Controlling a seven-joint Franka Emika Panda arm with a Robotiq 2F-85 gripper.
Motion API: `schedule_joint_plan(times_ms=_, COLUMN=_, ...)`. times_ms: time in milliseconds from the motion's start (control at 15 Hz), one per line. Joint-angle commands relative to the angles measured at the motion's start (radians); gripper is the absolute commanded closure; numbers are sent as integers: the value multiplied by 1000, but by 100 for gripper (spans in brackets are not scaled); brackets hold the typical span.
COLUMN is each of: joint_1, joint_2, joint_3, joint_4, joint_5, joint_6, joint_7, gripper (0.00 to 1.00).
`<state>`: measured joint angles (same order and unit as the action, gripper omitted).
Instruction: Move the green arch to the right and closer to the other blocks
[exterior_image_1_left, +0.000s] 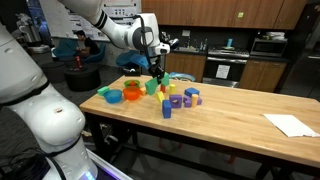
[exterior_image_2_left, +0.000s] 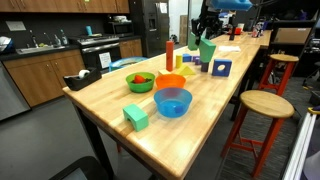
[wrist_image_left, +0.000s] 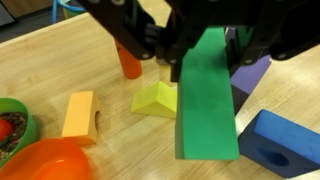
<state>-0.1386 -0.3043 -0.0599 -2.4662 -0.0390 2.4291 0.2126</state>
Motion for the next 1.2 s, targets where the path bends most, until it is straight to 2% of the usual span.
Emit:
schedule_joint_plan(times_ms=0, joint_1=-14, joint_2=6, joint_3=27, joint_4=48, joint_5=-44, joint_6=-110, joint_7=64, gripper=84)
schedule_joint_plan(times_ms=467, joint_1=-7, joint_2=42, joint_3=13, joint_4=113, joint_5=-35, joint_6=-215, joint_7=44, gripper=84)
schedule_joint_plan(times_ms=1133, joint_1=-1, joint_2=143, joint_3=1, joint_4=228, joint_5=-32, joint_6=-224, joint_7=41, gripper=84)
